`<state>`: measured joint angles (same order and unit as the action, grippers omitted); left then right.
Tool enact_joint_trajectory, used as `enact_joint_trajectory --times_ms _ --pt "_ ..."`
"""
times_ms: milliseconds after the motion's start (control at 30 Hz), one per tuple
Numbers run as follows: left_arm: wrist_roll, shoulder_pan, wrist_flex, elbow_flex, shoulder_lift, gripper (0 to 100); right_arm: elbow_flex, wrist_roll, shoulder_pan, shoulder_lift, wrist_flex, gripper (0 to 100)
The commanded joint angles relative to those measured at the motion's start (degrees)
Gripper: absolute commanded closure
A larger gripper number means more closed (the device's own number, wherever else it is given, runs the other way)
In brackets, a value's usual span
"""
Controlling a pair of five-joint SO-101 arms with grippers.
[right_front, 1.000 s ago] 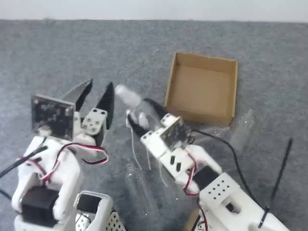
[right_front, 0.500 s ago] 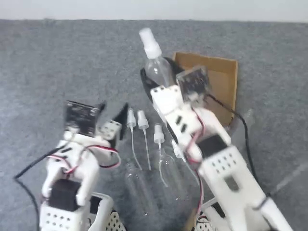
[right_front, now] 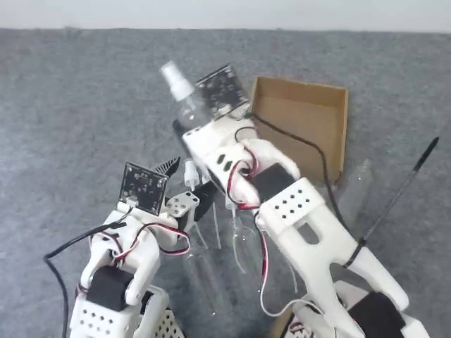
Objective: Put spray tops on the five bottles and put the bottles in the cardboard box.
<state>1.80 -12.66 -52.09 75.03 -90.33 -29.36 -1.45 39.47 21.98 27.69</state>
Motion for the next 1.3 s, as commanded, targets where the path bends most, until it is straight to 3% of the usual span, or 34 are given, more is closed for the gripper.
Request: enact_joint_trajectory --times_ms 0,533,767,1033,1267 --pt "0.53 -0.18 2.02 -0.04 -0.79 72 4.04 -0.53 2.95 1.27 3.21 99.2" --pt "0.53 3.34 2.99 0.66 -1.14 73 3.96 -0.53 2.77 14.11 15.16 99.2" --pt "0.53 3.16 2.99 0.66 -1.14 73 1.49 -0.26 2.24 15.52 15.08 99.2" --pt "0.26 3.08 2.64 0.75 -1.14 74 1.85 0.0 -14.37 14.9 4.97 99.2" --pt "0.09 3.34 4.84 2.77 -1.23 80 1.85 5.89 -25.45 9.1 -5.23 99.2"
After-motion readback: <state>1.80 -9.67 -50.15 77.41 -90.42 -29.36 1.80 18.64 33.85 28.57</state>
